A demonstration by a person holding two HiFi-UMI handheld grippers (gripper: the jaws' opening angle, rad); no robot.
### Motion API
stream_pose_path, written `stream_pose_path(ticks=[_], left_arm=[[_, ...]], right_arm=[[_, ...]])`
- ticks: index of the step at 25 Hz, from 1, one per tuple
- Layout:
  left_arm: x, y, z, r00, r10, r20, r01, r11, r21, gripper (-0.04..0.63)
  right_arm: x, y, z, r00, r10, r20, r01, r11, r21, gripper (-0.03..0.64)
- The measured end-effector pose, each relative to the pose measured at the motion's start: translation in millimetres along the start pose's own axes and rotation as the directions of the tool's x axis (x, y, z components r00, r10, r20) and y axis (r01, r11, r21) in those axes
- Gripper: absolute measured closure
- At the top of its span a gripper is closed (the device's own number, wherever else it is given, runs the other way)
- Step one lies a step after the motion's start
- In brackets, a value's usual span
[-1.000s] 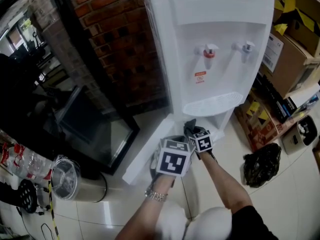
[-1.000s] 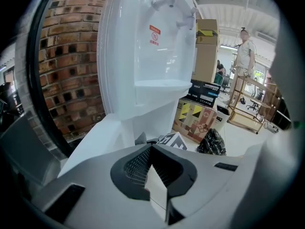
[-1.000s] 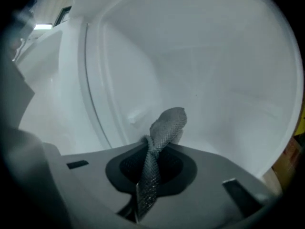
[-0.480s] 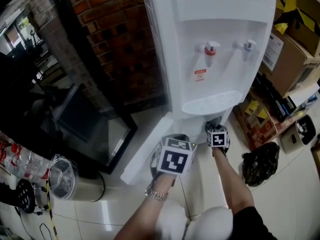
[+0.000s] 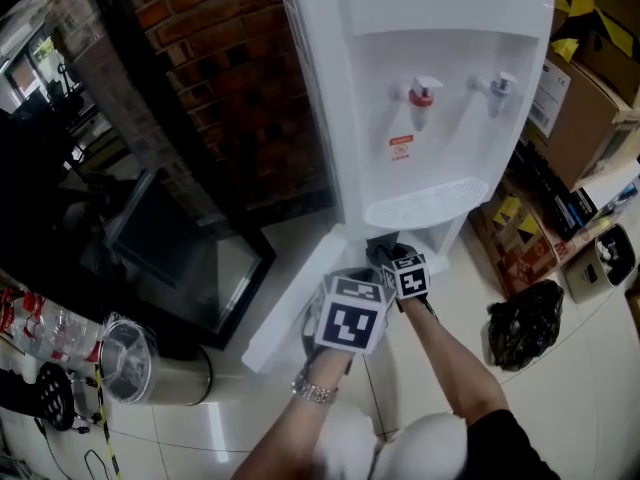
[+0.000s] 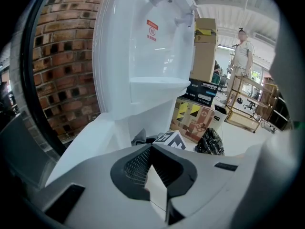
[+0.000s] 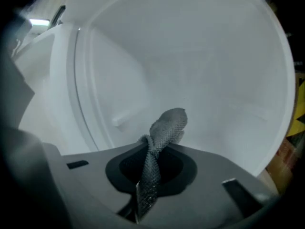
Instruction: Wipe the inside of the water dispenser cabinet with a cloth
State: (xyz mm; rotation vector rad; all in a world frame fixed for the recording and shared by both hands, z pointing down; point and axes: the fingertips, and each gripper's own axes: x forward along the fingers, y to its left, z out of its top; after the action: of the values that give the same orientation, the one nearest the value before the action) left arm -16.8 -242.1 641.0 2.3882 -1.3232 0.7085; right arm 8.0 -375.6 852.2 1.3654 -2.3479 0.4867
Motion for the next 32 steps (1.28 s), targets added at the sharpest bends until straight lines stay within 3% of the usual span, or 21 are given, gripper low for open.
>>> stream_pose_path(ticks=[5, 9, 13, 15, 19, 24, 27, 29, 32], left_arm=[[3.0, -1.1, -2.6, 1.000, -0.004, -0.007, 0.004, 1.000, 0.000, 0.594], [2.9, 0.2, -4.3, 1.000, -0.004, -0.008, 0.004, 1.000, -0.005, 0.594], [4.0, -0.8, -2.9, 1.000, -0.012, -0.005, 0.012, 1.000, -0.003, 0.594], [4.9, -1.5, -2.6, 1.000, -0.015, -0.006, 0.015, 1.000, -0.002, 0.594], [6.7, -3.3, -2.9, 1.000, -0.020, -0.009, 0.020, 1.000, 0.004, 0.594], [7.2, 1.2, -5.5, 1.000, -0.010, -0.012, 0.010, 1.000, -0.004, 0.594], [10.0, 1.6, -4.7, 1.000, -0.013, -0.014, 0.013, 1.000, 0.013, 0.594], [9.8, 1.7, -3.2, 1.000, -0.014, -0.010, 0.014, 0.999, 0.028, 0.594], [8.5, 3.7, -8.4, 1.000, -0.008, -0.021, 0.008, 1.000, -0.003, 0.594]], right_arm=[[15.7, -2.4, -27.4, 0.997, -0.006, -0.080, 0.000, 0.997, -0.077, 0.584], [-2.3, -54.3, -32.5, 0.982, -0.155, -0.107, 0.151, 0.988, -0.043, 0.583], [-34.5, -116.1, -34.6, 0.936, -0.333, -0.112, 0.333, 0.943, -0.018, 0.583], [-44.7, -130.2, -33.1, 0.922, -0.373, -0.102, 0.376, 0.927, 0.012, 0.583], [-32.2, -107.3, -23.9, 0.949, -0.309, -0.065, 0.312, 0.949, 0.045, 0.584], [5.2, -35.4, -0.6, 0.996, -0.091, 0.022, 0.091, 0.996, -0.023, 0.583], [18.5, -1.6, 6.0, 0.999, 0.016, 0.033, -0.014, 0.998, -0.057, 0.583], [19.4, 3.5, 2.1, 1.000, 0.026, 0.006, -0.026, 0.996, -0.084, 0.583], [24.3, -31.2, -19.5, 0.996, -0.078, -0.049, 0.075, 0.994, -0.074, 0.583]])
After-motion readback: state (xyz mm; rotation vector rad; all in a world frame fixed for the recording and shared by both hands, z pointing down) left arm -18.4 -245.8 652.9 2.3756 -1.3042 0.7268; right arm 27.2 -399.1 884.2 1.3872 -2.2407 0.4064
